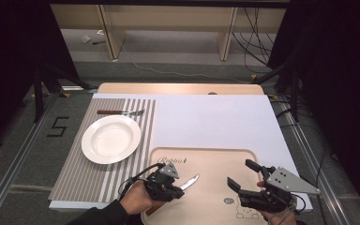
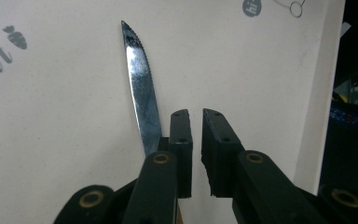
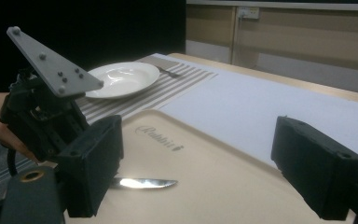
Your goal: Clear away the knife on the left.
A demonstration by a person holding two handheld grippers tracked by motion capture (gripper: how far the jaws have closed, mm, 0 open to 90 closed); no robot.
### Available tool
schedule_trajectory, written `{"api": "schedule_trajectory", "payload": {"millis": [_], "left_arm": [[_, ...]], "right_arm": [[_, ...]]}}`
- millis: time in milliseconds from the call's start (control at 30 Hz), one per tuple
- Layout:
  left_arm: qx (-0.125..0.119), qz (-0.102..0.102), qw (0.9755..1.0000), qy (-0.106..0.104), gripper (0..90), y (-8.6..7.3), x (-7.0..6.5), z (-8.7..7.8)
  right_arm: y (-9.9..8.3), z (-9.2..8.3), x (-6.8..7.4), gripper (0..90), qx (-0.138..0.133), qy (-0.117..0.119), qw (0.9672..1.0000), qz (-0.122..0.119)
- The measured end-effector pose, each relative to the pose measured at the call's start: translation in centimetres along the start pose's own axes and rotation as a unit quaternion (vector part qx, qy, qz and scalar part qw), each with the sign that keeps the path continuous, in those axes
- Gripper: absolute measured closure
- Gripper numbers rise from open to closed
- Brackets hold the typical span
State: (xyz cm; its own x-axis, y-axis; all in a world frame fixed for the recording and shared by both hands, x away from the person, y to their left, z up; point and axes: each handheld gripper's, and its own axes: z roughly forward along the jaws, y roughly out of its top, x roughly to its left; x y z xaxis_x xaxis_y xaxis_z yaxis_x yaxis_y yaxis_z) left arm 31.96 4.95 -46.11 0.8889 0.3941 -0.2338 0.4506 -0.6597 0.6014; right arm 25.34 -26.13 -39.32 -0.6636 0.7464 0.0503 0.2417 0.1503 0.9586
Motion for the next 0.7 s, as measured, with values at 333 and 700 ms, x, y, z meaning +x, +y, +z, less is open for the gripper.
{"api": "schedule_trajectory", "payload": {"millis": [333, 700], "left_arm": [[0.021, 0.009, 0.9997, 0.004, 89.6, 0.2, 0.0, 1.1], [0.036, 0.008, 0.9992, 0.017, 89.6, 0.3, 0.3, 1.6]], "right_arm": [[0.0, 0.0, 0.0, 17.7, -0.001, 0.000, 1.0000, 0.001], [0.0, 0.0, 0.0, 17.8, -0.001, 0.001, 1.0000, 0.000]]}}
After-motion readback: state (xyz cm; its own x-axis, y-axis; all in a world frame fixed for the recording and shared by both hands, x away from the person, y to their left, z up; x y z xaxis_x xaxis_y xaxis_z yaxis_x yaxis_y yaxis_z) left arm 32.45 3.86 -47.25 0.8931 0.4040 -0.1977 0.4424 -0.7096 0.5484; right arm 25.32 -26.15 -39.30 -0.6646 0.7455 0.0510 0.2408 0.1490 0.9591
